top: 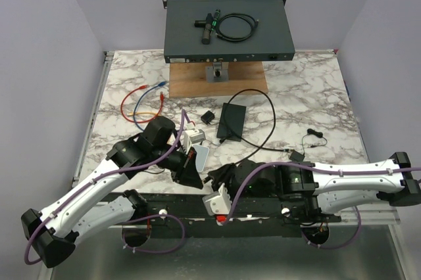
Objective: Insert the plug into the switch port
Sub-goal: Pick up the connector from the center of the board.
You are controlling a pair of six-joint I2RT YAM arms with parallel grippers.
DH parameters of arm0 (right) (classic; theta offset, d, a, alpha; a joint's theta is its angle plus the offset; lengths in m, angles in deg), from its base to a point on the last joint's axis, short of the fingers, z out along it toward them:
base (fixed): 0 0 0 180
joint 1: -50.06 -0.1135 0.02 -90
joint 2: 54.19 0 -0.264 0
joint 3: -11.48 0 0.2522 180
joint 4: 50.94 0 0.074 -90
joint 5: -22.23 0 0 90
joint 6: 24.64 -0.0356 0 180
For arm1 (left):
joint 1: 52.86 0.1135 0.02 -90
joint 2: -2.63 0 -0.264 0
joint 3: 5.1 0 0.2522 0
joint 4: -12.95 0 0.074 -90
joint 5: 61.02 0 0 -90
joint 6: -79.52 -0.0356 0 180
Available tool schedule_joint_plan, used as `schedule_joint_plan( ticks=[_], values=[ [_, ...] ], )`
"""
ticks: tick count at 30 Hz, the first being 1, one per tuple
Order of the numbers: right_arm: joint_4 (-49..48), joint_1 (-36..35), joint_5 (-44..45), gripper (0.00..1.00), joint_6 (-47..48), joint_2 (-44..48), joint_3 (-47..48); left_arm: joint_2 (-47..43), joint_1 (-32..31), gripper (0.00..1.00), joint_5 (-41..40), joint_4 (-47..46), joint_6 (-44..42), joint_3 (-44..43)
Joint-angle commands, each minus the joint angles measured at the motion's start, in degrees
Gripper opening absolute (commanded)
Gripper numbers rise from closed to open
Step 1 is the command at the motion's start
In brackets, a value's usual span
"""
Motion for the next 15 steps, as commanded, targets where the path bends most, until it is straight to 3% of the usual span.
schedule_joint_plan(
  ticks=[1, 15],
  values=[
    [0.04, -0.70, 0.79, 0.36, 0.23, -1.24, -0.20, -1.14, -0.85, 0.00, 1.37, 0.62, -1.05, 0.62],
    [0.17, -1.30, 0.66, 0.27, -0.11, -2.21, -0.18, -1.41, -1.64, 0.00, 1.20, 0.70, -1.14, 0.71]
  ],
)
